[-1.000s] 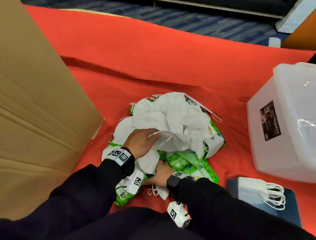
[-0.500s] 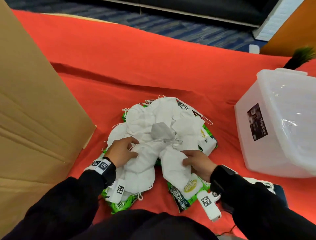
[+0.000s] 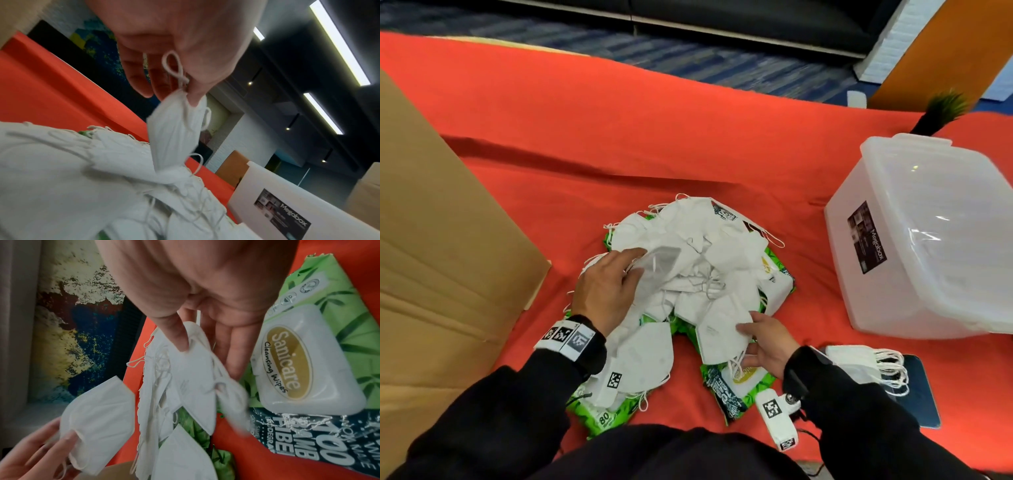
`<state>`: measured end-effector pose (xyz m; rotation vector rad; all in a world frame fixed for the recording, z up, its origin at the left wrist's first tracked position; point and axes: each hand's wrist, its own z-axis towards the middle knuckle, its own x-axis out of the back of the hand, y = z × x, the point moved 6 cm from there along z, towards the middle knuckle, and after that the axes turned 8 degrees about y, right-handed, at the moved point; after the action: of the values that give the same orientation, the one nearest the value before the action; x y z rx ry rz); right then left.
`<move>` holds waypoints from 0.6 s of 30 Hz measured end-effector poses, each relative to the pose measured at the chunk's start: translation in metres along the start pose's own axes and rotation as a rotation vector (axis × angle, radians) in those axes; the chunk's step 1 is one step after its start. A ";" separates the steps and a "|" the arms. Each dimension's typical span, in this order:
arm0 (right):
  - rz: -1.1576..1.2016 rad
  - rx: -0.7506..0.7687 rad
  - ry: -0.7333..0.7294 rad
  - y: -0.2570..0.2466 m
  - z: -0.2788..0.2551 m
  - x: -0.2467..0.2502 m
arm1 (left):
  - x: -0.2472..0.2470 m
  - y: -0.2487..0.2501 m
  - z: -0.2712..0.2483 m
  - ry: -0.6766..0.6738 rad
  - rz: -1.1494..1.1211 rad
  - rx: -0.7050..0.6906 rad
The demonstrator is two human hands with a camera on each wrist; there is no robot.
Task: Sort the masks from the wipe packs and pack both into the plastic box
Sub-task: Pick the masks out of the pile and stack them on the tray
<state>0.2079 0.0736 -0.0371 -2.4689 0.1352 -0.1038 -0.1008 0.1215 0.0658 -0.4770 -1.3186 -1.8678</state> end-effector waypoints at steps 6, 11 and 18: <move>0.081 0.035 -0.043 0.000 -0.005 -0.009 | -0.039 0.027 -0.029 -0.200 -0.267 0.217; 0.197 0.012 -0.055 -0.001 -0.010 -0.019 | -0.095 0.069 -0.081 -0.664 -0.373 0.112; 0.157 0.172 -0.129 -0.016 -0.016 -0.015 | -0.089 0.053 -0.061 -0.449 -0.324 0.098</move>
<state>0.1925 0.0781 -0.0153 -2.2764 0.2530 0.1066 0.0035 0.0918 0.0143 -0.6930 -1.8684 -2.0159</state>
